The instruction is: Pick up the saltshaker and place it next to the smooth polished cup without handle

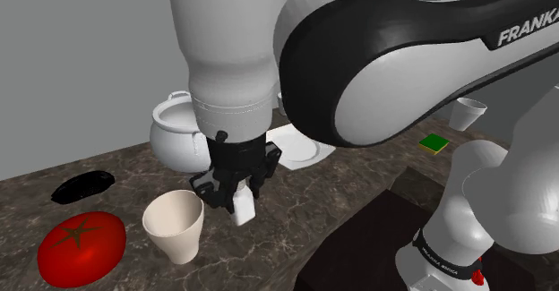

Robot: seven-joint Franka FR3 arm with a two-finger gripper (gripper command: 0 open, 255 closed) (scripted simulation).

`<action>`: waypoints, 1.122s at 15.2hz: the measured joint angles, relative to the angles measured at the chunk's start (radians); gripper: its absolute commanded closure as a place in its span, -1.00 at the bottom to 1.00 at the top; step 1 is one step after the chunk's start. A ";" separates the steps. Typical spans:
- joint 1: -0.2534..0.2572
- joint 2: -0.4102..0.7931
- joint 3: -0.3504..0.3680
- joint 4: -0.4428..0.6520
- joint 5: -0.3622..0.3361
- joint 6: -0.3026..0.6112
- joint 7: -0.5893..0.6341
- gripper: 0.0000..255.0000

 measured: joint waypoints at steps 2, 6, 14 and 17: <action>-0.001 0.014 0.002 -0.015 -0.007 0.027 0.007 1.00; -0.001 0.027 0.006 -0.057 -0.014 0.080 0.018 1.00; -0.002 0.076 0.013 -0.120 -0.044 0.184 0.049 1.00; -0.003 0.098 0.016 -0.138 -0.059 0.221 0.063 1.00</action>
